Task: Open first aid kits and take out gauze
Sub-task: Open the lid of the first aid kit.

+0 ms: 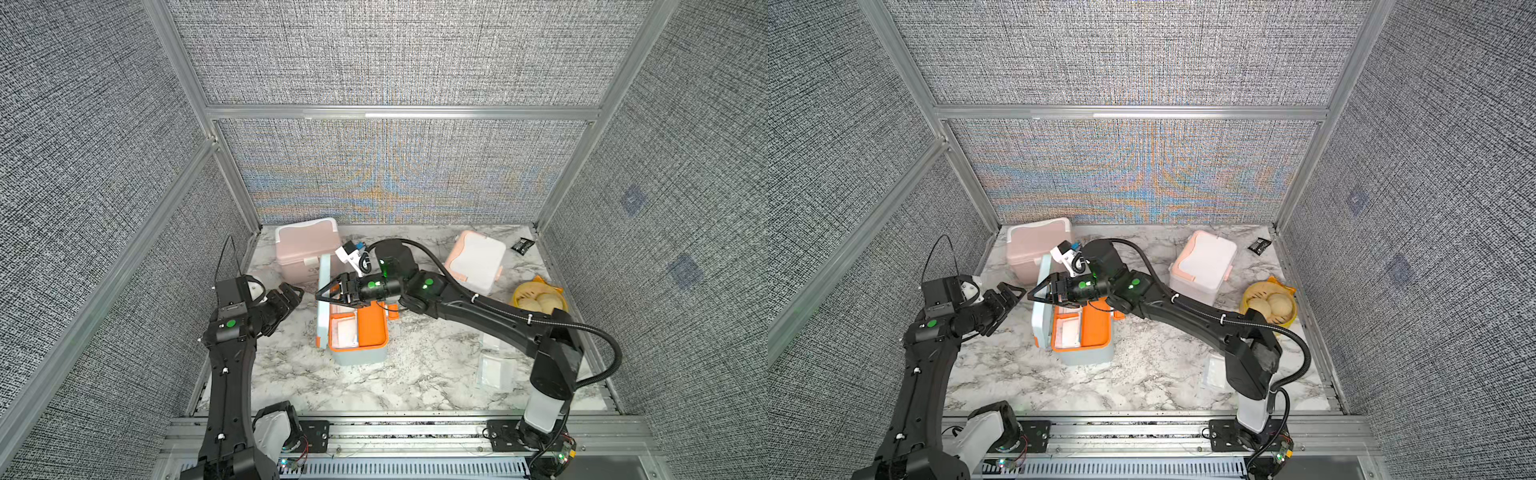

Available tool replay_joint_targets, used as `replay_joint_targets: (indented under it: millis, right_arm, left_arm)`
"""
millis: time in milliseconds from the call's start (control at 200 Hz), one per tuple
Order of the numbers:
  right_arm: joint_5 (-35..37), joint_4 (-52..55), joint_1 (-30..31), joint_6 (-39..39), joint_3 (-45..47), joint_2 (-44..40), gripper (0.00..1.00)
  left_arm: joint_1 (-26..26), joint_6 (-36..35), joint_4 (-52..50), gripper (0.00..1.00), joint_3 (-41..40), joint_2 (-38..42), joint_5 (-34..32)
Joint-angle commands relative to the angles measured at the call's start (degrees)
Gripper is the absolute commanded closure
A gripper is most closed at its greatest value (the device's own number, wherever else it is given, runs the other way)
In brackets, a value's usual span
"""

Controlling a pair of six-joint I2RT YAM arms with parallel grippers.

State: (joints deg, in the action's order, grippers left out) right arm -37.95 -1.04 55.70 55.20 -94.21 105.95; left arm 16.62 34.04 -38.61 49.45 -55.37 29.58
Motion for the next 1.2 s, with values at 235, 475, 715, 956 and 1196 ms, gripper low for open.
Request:
replay_joint_targets:
  millis: [235, 475, 715, 956, 1196]
  right_arm:
    - [0.2, 6.1, 2.4, -5.1, -10.6, 8.6, 0.39]
    - [0.3, 10.1, 2.6, -7.7, -16.4, 11.7, 0.26]
    - [4.7, 11.9, 1.7, -12.2, -9.2, 3.1, 0.10]
    - [7.2, 8.7, 0.9, -12.4, -4.1, 0.5, 0.07]
    - [19.8, 17.6, -2.1, -15.8, -0.1, -4.3, 0.15]
  left_arm:
    - [3.7, -1.6, -3.9, 0.03, 5.5, 2.7, 0.7]
    - [3.8, -3.5, -7.6, 0.02, 12.9, 3.2, -2.0]
    - [3.9, -5.2, -10.5, 0.01, 17.4, 3.6, -1.4]
    - [3.9, -5.5, -11.4, 0.00, 17.7, 6.3, -0.7]
    - [3.8, -4.7, -8.8, 0.00, 15.0, 9.4, 4.1]
